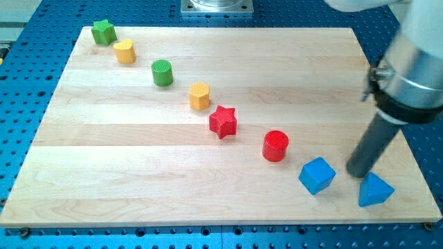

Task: Place the blue blocks diagonal to each other

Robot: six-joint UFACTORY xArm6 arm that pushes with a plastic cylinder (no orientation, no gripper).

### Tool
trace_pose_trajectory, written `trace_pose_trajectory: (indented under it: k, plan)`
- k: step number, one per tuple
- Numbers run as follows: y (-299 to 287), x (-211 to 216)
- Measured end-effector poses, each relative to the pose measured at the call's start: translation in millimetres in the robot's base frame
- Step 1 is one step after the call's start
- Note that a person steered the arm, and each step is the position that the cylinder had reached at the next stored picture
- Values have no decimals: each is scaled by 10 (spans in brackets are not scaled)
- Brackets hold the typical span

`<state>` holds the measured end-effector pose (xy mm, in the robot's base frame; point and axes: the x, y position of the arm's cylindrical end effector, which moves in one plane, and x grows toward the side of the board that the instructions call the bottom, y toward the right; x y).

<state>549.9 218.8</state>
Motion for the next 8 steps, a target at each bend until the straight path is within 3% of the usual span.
trace_pose_trajectory:
  k: [3,6,8]
  plan:
    - [161,166]
    - [-227,122]
    - [-152,-109]
